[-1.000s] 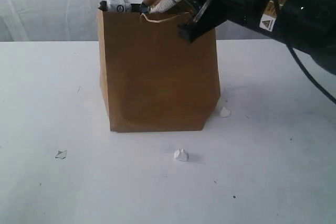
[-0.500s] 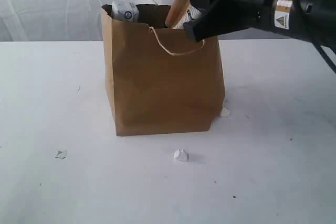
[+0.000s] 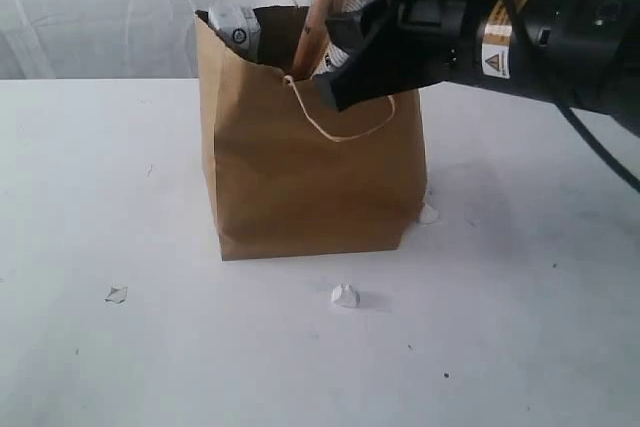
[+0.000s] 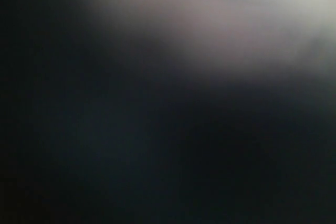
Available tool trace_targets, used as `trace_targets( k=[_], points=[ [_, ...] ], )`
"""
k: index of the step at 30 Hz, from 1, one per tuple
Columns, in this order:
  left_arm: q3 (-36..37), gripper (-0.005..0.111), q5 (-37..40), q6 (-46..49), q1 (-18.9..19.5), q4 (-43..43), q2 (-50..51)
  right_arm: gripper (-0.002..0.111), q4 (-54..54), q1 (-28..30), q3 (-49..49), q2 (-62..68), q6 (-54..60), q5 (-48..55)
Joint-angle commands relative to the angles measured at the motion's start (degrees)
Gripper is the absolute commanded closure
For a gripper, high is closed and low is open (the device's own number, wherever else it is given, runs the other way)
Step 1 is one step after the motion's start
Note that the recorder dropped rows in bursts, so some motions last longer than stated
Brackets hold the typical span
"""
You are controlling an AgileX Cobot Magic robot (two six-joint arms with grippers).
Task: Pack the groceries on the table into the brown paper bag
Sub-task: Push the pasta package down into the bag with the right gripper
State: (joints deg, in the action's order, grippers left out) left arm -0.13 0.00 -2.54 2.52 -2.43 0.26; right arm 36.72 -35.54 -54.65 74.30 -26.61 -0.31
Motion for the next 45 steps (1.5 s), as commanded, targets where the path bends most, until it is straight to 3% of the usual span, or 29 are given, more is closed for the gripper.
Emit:
trace_targets(
  k=[1, 5, 7, 8, 25, 45],
  points=[
    [0.13, 0.072, 0.00, -0.11, 0.22, 0.48, -0.26, 0.102, -1.10, -0.42, 0.41, 1.58, -0.19, -4.41],
    [0.13, 0.072, 0.00, -0.11, 0.22, 0.48, -0.26, 0.083, -1.31, -0.42, -2.10, 4.12, -0.19, -6.18],
    [0.13, 0.072, 0.00, -0.11, 0.22, 0.48, -0.26, 0.056, -1.21, -1.04, -2.10, 4.12, -0.34, -5.33],
    [0.13, 0.072, 0.00, -0.11, 0.22, 0.48, -0.26, 0.048, -1.34, -1.04, -2.10, 4.12, -0.42, -4.78],
    [0.13, 0.072, 0.00, -0.11, 0.22, 0.48, -0.26, 0.049, -1.17, -2.13, -1.89, -1.06, -0.57, 6.14],
    [0.13, 0.072, 0.00, -0.11, 0.22, 0.48, -0.26, 0.049, -2.45, -3.34, -1.89, -4.47, -0.25, 12.22]
  ],
)
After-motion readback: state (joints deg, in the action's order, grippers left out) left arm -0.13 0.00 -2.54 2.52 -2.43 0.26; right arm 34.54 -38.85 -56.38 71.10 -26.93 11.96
